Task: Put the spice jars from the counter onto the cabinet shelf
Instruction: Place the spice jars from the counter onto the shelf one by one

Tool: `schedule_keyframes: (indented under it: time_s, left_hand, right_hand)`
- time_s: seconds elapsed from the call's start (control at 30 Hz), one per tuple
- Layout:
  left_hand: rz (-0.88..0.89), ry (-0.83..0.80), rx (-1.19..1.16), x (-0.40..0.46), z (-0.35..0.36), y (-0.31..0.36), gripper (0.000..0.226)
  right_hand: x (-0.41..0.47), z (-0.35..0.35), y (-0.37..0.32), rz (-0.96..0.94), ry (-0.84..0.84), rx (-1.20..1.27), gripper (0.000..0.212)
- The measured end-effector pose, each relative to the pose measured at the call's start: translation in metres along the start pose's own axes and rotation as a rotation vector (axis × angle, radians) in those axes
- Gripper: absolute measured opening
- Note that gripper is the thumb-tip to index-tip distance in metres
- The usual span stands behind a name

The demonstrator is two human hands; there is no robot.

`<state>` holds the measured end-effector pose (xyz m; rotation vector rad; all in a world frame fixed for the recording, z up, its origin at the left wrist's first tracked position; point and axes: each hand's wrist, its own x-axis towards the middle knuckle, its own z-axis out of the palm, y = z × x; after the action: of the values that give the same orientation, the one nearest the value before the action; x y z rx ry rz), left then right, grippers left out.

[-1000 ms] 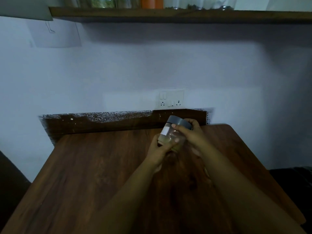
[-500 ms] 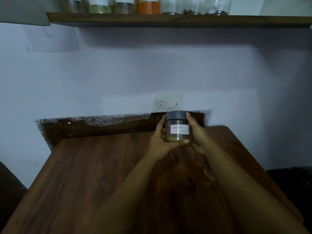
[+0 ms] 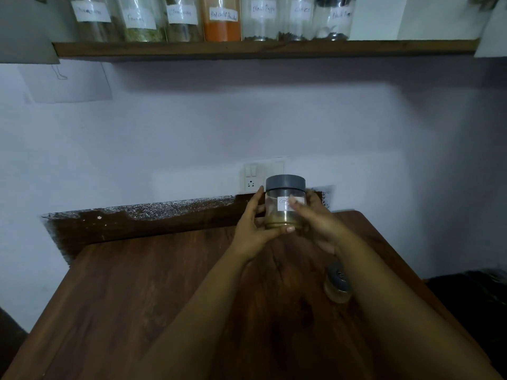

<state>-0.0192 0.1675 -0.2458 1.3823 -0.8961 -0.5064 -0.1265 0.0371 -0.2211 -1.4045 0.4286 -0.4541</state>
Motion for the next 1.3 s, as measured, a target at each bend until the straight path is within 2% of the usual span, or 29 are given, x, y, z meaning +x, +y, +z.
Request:
schedule_keyframes:
  time_s: [0.1,0.17,0.27,0.4,0.57,0.7,0.8,0.87,0.9,1.0,1.03,1.1,1.3]
  left_hand:
    - [0.032,0.002,0.028,0.010,0.009,0.004,0.108]
    - [0.057,-0.054,0.066,0.019,0.013,0.011,0.113]
    - [0.110,-0.100,0.080,0.037,0.021,0.028,0.115]
    - [0.240,-0.064,0.118,0.070,0.044,0.069,0.105]
    - [0.491,0.050,0.167,0.118,0.080,0.138,0.097]
    - [0.730,0.135,0.298,0.159,0.103,0.197,0.096]
    - [0.830,0.156,0.368,0.194,0.121,0.229,0.095]
    - [0.867,0.212,0.428,0.218,0.133,0.237,0.091]
    - [0.886,0.302,0.497,0.229,0.138,0.237,0.085]
    - [0.978,0.724,0.744,0.256,0.140,0.217,0.046]
    - [1.023,0.805,0.817,0.264,0.137,0.205,0.033]
    - [1.095,0.860,1.000,0.280,0.132,0.182,0.021]
    - [1.050,0.901,1.160,0.296,0.127,0.170,0.032]
  right_hand:
    - [-0.001,-0.006,-0.003,-0.086,0.007,-0.269,0.111]
    - [0.000,-0.013,-0.011,-0.139,0.062,-0.343,0.114]
    - [0.001,-0.027,-0.033,-0.199,0.115,-0.352,0.111]
    - [0.014,-0.043,-0.074,-0.328,0.155,-0.252,0.107]
    - [0.028,-0.070,-0.161,-0.579,0.235,-0.295,0.101]
    - [0.035,-0.093,-0.230,-0.741,0.368,-0.366,0.117]
    - [0.045,-0.114,-0.274,-0.817,0.455,-0.501,0.118]
    - [0.056,-0.130,-0.297,-0.814,0.473,-0.585,0.119]
    - [0.064,-0.139,-0.306,-0.795,0.481,-0.615,0.120]
    - [0.092,-0.165,-0.320,-0.693,0.488,-0.742,0.126]
    - [0.101,-0.172,-0.323,-0.658,0.486,-0.790,0.127]
    - [0.119,-0.183,-0.331,-0.605,0.482,-0.866,0.122]
    - [0.164,-0.190,-0.345,-0.524,0.402,-0.900,0.107]
